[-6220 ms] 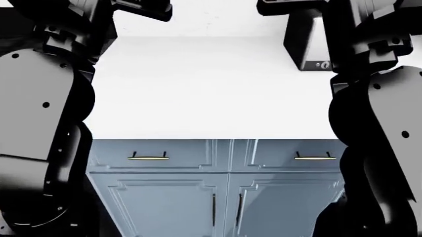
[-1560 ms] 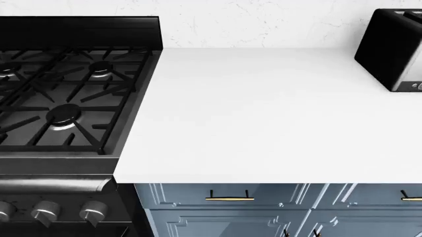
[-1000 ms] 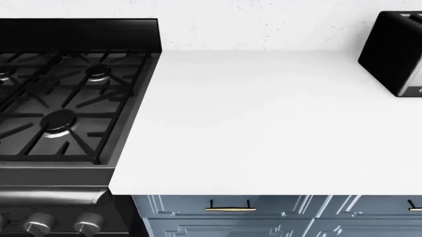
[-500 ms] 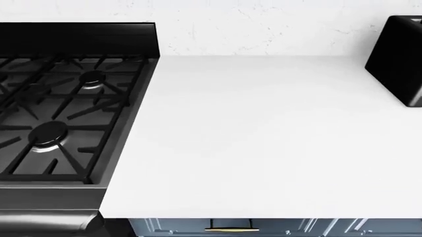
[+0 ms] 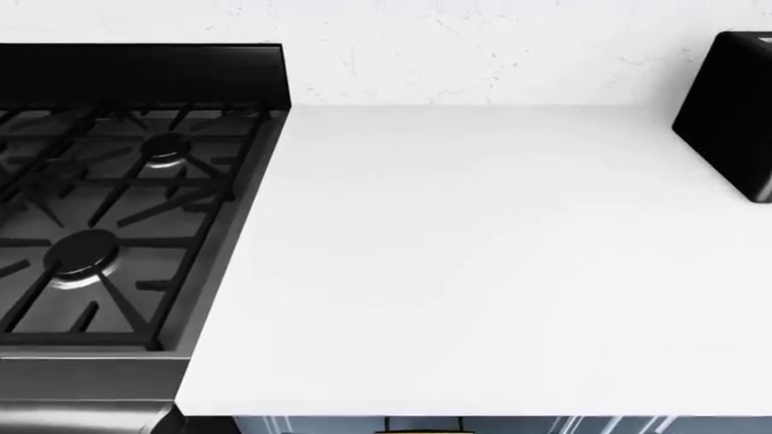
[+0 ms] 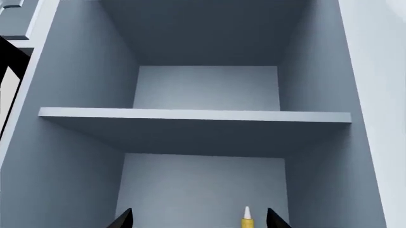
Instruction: Pick and place the shaker into the drawer. Then close the cabinet.
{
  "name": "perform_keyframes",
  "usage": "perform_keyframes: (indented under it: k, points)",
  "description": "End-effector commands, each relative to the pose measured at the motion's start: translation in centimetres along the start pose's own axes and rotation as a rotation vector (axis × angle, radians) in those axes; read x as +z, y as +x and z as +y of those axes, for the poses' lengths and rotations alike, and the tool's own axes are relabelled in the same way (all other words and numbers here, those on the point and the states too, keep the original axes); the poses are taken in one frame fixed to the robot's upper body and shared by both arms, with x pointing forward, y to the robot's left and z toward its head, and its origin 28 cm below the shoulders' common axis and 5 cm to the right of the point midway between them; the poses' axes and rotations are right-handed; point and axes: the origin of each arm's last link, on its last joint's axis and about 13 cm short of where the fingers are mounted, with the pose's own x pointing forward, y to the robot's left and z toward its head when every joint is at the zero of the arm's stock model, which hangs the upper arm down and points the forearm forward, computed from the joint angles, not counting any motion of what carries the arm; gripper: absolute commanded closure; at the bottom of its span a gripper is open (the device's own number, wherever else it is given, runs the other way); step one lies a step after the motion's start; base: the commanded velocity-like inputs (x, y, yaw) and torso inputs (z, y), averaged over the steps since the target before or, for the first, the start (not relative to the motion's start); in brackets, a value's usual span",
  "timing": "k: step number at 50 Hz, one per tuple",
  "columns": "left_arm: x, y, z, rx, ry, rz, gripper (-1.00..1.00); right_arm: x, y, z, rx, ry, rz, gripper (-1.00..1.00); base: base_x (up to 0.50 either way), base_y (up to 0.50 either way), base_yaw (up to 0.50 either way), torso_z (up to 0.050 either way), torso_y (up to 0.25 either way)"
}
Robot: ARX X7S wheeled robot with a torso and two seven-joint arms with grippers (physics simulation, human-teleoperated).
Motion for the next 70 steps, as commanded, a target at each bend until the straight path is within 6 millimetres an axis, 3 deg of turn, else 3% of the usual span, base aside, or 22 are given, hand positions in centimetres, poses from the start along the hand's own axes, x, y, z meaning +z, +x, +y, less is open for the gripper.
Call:
perform_keyframes:
  k: [1, 70]
  points:
    - [0.27, -0.07, -0.06, 0.001, 0.008, -0.008, -1.00, 0.14, 0.01, -0.18, -0.007, -0.001, -0.004, -1.00, 0.06, 0.00, 0.00, 0.000, 0.000]
    - [0.60, -0.24, 0.25, 0.006, 0.016, -0.011, -1.00, -0.09, -0.18, -0.14, 0.002, 0.007, 0.005, -1.00, 0.14, -0.06, 0.00, 0.000, 0.000]
